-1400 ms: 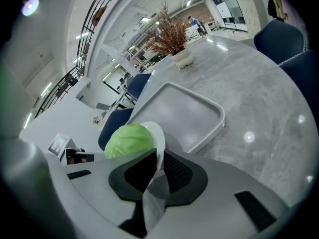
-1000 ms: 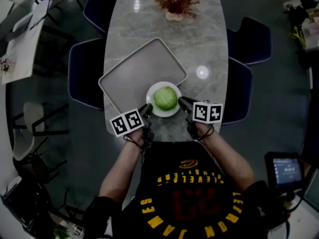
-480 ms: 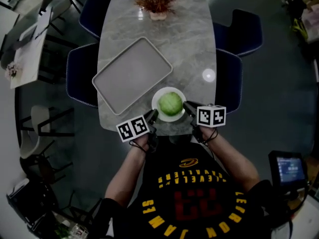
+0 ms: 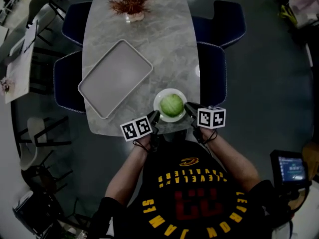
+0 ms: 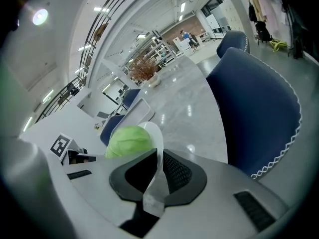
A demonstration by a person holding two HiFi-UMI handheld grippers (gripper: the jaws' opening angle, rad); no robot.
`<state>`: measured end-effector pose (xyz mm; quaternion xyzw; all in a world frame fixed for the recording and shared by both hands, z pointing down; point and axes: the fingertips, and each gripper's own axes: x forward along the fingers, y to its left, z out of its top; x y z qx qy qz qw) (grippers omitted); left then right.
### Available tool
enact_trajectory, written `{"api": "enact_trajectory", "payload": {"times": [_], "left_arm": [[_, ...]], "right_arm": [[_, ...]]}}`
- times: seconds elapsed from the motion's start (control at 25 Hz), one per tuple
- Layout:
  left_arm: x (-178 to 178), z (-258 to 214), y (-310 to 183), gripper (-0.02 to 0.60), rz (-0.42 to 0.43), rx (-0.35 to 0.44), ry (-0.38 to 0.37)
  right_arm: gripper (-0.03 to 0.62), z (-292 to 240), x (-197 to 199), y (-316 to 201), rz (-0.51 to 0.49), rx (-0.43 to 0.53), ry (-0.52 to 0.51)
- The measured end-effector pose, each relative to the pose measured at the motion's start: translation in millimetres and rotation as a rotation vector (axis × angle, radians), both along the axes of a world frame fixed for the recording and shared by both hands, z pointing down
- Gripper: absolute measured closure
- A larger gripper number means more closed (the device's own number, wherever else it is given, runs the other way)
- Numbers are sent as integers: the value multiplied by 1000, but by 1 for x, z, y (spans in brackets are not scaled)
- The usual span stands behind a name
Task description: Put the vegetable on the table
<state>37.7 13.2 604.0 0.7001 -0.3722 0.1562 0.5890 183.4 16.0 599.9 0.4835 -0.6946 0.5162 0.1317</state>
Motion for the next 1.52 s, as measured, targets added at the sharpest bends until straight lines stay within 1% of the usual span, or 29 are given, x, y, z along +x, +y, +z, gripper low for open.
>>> {"api": "enact_trajectory", "payload": {"times": [0.16, 0.32, 0.48, 0.64, 0.96, 1.04, 1.16, 1.24, 1.32, 1.36, 1.4, 1.52], "left_arm": [[10, 13, 2, 537, 32, 1, -26], [11, 33, 2, 537, 61, 6, -51], [11, 49, 3, 537, 78, 4, -73], [13, 50, 2, 537, 103, 6, -75], [11, 66, 7, 537, 117, -11, -89], [11, 69, 7, 537, 115, -6, -75], [10, 71, 5, 537, 101, -8, -27], [10, 73, 5, 537, 83, -26, 13], [9, 74, 5, 537, 70, -45, 23], [7, 74, 6, 537, 70, -40, 1], [4, 71, 6, 537, 73, -18, -44], [-14, 57, -3, 537, 76, 128, -247]], "right_arm": [[549, 19, 10, 10, 28, -22, -9], [549, 42, 11, 13, 55, -48, -13], [549, 61, 11, 17, 49, -61, 8], [549, 66, 13, 17, 56, -74, -4], [549, 74, 10, 19, 28, -56, 12], [549, 75, 10, 17, 23, -42, -9], [549, 77, 10, 15, 30, -34, -63], [549, 79, 10, 16, 30, -40, -75], [549, 80, 9, 17, 27, -43, -69], [549, 79, 10, 18, 26, -40, -57], [549, 77, 12, 20, 29, -34, -38], [549, 68, 25, 19, 60, 14, 36]]}}
